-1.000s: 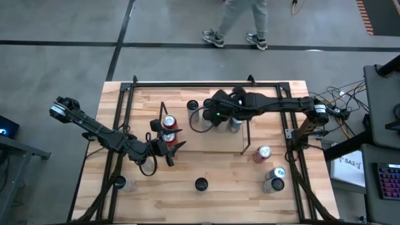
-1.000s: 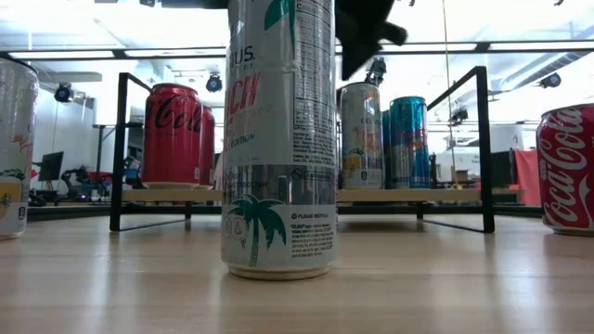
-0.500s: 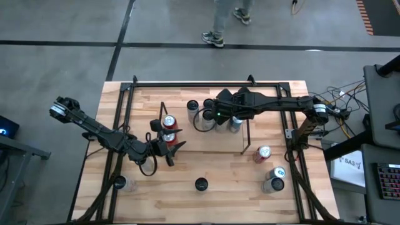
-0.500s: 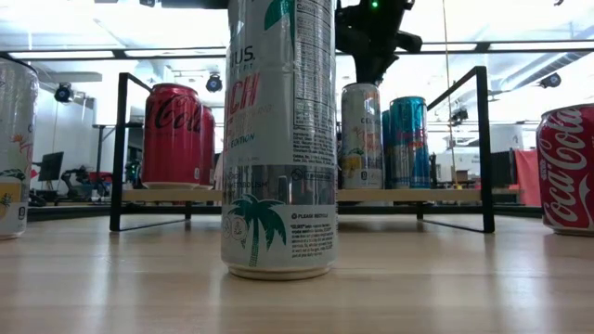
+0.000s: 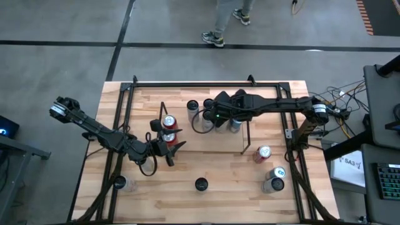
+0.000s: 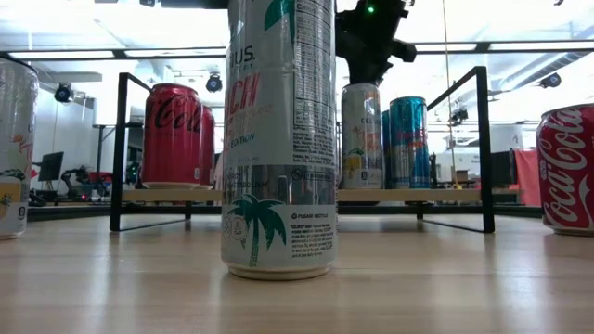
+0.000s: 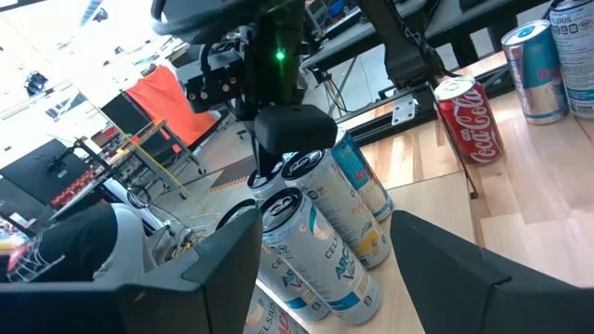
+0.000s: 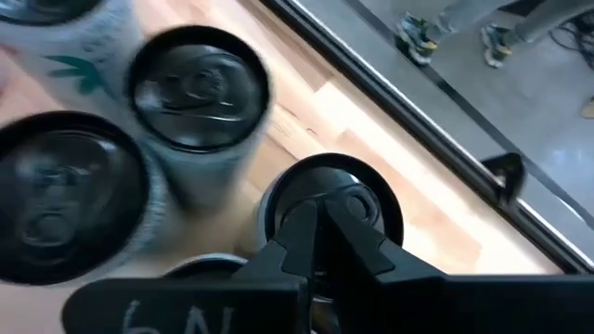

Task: Place canned beverage on shelf
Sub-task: Adjust the white and yellow soda cans

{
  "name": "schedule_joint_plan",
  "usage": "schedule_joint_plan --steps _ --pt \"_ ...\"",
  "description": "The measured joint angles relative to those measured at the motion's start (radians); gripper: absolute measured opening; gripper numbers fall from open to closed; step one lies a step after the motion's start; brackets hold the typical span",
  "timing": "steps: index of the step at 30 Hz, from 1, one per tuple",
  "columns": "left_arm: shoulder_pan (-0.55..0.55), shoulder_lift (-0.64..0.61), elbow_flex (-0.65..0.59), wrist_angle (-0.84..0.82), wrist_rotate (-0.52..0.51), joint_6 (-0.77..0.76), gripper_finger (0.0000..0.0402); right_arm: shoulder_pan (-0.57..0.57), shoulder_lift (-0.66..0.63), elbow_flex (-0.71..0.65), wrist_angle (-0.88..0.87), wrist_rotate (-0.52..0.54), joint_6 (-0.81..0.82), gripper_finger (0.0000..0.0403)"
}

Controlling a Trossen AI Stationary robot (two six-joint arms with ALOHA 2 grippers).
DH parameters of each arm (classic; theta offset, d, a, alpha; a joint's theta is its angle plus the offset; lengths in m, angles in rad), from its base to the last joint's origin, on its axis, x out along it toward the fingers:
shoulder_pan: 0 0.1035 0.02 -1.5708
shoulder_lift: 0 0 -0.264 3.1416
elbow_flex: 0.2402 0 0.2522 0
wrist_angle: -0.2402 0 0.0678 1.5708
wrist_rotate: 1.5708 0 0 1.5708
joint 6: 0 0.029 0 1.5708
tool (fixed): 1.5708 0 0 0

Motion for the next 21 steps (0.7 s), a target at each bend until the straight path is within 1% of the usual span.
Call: schedule_joint_plan --steps 13,21 --pt "0.000 0.000 0.000 0.000 0.000 0.000 0.0224 0.008 0.000 -0.001 0.045 -0.011 -0.032 0.0013" --pt "0.000 0.000 0.000 0.000 0.000 0.000 0.0224 0.008 -0.001 0.001 0.041 0.026 -0.041 0.0013"
